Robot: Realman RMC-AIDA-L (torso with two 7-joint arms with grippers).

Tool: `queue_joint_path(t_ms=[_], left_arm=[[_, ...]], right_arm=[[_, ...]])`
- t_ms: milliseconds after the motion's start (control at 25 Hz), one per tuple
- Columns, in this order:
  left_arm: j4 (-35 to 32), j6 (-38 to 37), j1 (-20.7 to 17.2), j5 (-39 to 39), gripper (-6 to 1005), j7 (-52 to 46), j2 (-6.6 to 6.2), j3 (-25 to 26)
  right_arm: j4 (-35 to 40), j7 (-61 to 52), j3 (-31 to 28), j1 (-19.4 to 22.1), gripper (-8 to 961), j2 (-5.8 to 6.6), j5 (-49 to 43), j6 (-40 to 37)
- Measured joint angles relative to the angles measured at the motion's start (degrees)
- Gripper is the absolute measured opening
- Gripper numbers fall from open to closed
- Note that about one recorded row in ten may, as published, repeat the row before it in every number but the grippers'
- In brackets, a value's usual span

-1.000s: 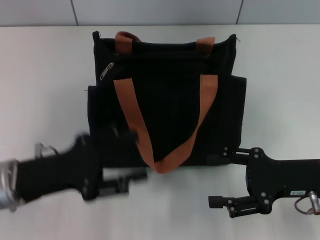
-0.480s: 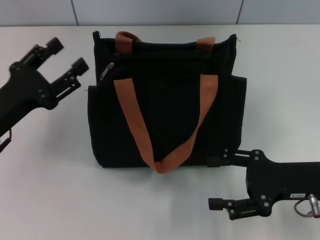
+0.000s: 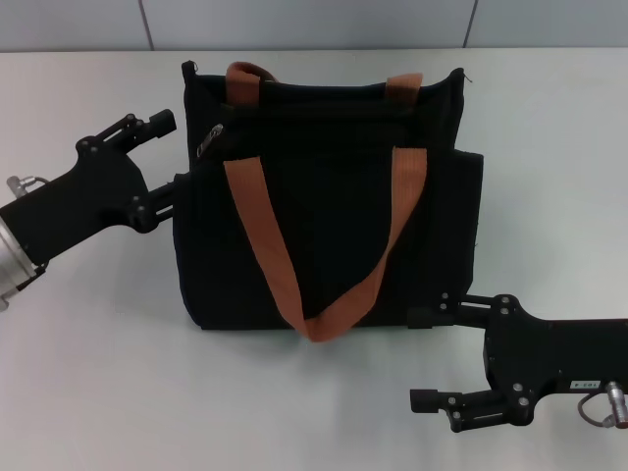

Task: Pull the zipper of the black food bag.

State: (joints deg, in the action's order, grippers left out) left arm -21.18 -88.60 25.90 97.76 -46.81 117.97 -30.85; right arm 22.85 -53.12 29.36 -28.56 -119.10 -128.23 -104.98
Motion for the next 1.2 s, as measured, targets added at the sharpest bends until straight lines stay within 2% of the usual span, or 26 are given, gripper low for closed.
queue_joint_path(t_ms=[280, 520, 760, 960, 1200], left_arm=[[-0.9, 2.7, 1.3, 1.9, 794, 0.1, -0.15, -0.2], [-1.4, 3.0, 1.4, 1.8, 791, 3.2, 0.36, -0.3], [-0.5, 2.9, 1.2, -0.1, 629, 3.8, 0.57, 0.7], [-0.2, 2.0, 0.9, -0.3, 389, 3.8, 0.65, 0.7], [0.2, -2.5, 0.6, -1.6, 164, 3.9, 0.60, 0.7]], right_arm=[[0.0, 0.0, 0.0, -0.1, 841, 0.01, 0.0, 0.0], [0.0, 0.0, -0.1, -0.3, 840, 0.01, 0.0, 0.0], [0.0, 0.0, -0.2, -0.5, 841, 0.01, 0.8, 0.0], [0.0, 0.0, -0.1, -0.6, 840, 0.01, 1.2, 0.0], [-0.6, 0.0, 0.4, -0.8, 839, -0.08, 4.2, -2.0]])
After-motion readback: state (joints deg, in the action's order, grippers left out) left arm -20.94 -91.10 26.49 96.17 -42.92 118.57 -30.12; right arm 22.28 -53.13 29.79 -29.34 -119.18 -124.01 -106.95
